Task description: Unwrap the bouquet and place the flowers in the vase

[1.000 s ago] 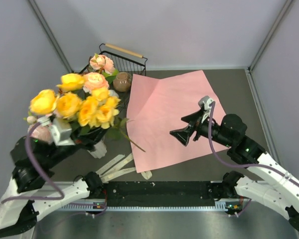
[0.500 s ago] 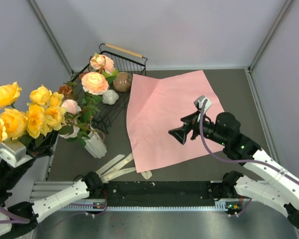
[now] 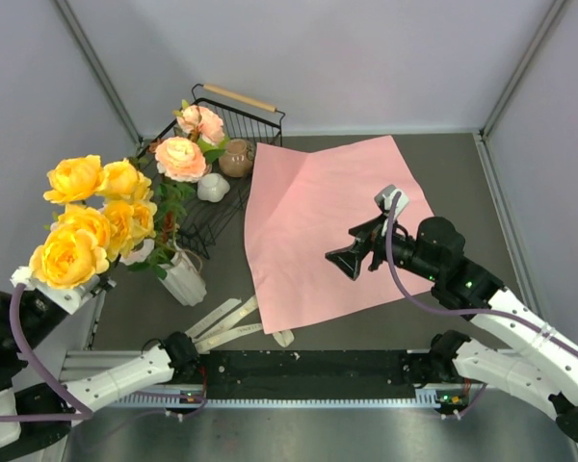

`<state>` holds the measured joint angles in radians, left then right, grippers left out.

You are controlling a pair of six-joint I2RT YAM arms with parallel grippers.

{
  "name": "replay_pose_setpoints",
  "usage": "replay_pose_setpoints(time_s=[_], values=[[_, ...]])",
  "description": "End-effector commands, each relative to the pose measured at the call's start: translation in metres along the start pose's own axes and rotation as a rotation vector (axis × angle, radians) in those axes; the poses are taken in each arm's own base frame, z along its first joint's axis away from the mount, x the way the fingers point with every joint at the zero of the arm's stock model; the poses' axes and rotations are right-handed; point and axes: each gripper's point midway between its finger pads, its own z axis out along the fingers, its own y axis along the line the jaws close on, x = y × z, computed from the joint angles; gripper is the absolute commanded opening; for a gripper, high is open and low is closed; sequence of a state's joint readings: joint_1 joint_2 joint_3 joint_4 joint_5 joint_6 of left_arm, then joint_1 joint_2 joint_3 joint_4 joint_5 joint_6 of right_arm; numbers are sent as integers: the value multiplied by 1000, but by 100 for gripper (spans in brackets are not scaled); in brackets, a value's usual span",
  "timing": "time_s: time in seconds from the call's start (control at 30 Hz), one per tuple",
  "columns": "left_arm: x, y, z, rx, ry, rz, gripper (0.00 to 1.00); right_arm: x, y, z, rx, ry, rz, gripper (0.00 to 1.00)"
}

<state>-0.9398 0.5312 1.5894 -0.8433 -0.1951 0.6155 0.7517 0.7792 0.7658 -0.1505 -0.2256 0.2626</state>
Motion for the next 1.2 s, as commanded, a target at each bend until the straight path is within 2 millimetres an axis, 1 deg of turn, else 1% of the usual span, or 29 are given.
replay_pose_setpoints(time_s=[0.0, 0.1, 0.33, 0.47, 0.5, 0.57, 0.6, 0.7, 0.87, 0.93, 0.97, 1.03, 1.07, 1.13, 1.17], values=[[-18, 9, 3, -2, -41, 33, 0, -15, 8, -3, -25, -42, -20, 99], [-20, 11, 3, -10, -46, 34, 0, -14, 8, -2, -27, -39, -19, 99], [-14, 9, 3, -4, -21, 23, 0, -10, 7, -1, -28, -28, -17, 99], [-6, -3, 5, 25, -3, -20, 0, -9, 8, 0, -32, -25, -14, 99], [2, -10, 8, 41, 18, -20, 0, -9, 8, 1, -32, -25, -14, 99], [11, -18, 12, 57, 40, -34, 0, -9, 8, 1, -36, -22, -9, 99], [20, -26, 16, 74, 65, -35, 0, -9, 9, 2, -39, -21, -9, 99], [37, -38, 23, 96, 121, -46, 0, -9, 9, 1, -39, -21, -9, 99], [57, -53, 28, 114, 169, -69, 0, -7, 9, 1, -38, -20, -3, 99], [59, -55, 31, 98, 155, -93, 0, -5, 8, 1, -38, -17, 0, 99], [68, -62, 30, 103, 165, -103, 0, -4, 8, 2, -38, -17, 3, 99], [71, -62, 32, 74, 153, -128, 0, -4, 8, 2, -38, -17, 6, 99], [79, -67, 31, 71, 159, -142, 0, -4, 8, 3, -40, -18, 9, 99], [83, -67, 32, 44, 152, -157, 0, -4, 9, 3, -44, -17, 10, 99], [94, -69, 31, 22, 173, -160, 0, -3, 9, 4, -45, -13, 11, 99]])
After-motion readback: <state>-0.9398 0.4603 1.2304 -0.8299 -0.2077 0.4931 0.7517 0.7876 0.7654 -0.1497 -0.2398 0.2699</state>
